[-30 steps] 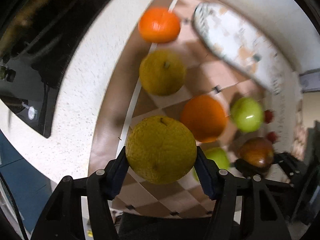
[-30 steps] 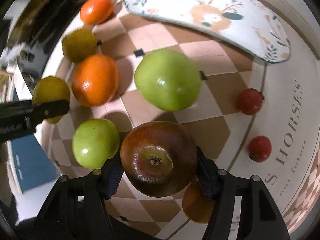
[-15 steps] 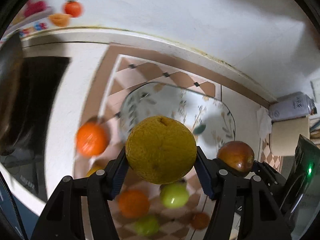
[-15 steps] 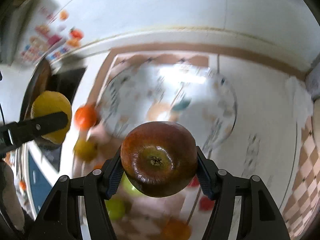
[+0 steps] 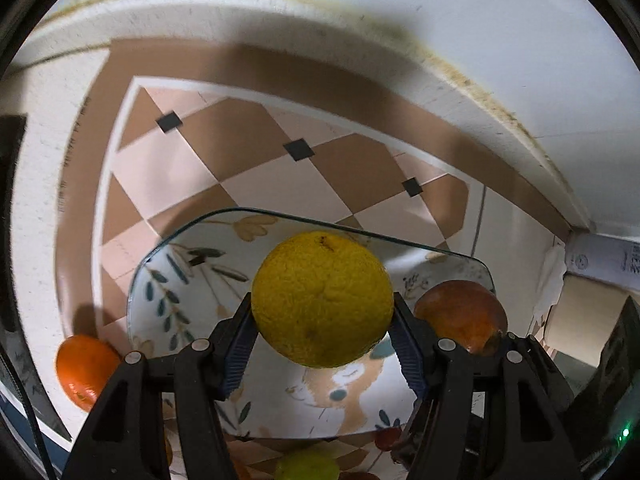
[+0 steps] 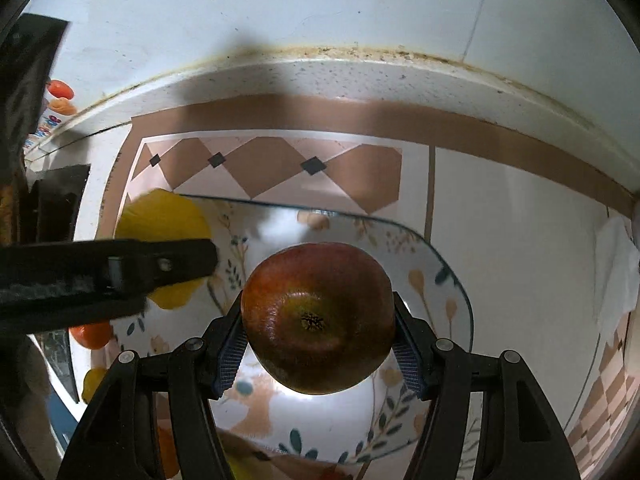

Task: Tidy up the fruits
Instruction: 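Carry both fruits onto the white plate and open both tools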

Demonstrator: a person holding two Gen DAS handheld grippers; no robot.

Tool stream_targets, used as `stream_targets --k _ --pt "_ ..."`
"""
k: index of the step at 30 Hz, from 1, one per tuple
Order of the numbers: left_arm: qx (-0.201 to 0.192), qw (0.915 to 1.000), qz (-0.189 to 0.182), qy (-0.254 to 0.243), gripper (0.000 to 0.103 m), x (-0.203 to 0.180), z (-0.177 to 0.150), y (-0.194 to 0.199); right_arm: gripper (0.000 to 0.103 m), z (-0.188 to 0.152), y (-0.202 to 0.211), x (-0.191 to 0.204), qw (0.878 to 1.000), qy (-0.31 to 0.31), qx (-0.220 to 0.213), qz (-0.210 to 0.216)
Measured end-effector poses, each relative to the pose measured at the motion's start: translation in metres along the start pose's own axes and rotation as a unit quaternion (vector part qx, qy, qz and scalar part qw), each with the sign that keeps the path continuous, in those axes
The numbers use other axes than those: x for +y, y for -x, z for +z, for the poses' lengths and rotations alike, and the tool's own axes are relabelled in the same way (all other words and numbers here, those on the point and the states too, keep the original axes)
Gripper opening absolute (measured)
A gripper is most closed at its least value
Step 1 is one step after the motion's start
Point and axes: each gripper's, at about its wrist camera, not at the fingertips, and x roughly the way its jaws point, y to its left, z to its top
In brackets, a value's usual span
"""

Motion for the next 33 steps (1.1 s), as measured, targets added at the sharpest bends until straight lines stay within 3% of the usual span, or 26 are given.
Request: stream_targets --k 11,14,16,19,27,33 --pt "-0.005 0.9999 0.013 -0.002 0.064 -0.001 0.0 0.002 0.069 0.01 -0.026 0.007 0.999 -0.007 0.037 0.012" --pt "-0.009 0.9996 0.026 -0.003 0.089 0.001 0.003 0.007 0.078 0.011 -0.024 0.007 0.999 -0.018 0.04 0.017" --pt "-0.012 0.9995 0.031 -0.001 0.09 0.005 0.003 0.012 0.079 0.011 -0.021 0.006 0.999 -0.025 0.042 0.009" --pt "-0.025 0.9989 0.04 -0.004 0.09 0.01 -0.003 0.024 0.092 0.007 -0.012 0.001 0.998 -0.042 0.043 0.012" --pt "-0.076 0.9906 0.109 -0.033 0.09 0.019 -0.036 0.058 0.092 -0.019 0.026 -0.008 0.998 -0.057 0.03 -0.008" --pt "-0.116 0.9838 0.13 -0.042 0.09 0.028 -0.082 0.075 0.092 -0.054 0.057 -0.017 0.997 -0.064 0.02 -0.028"
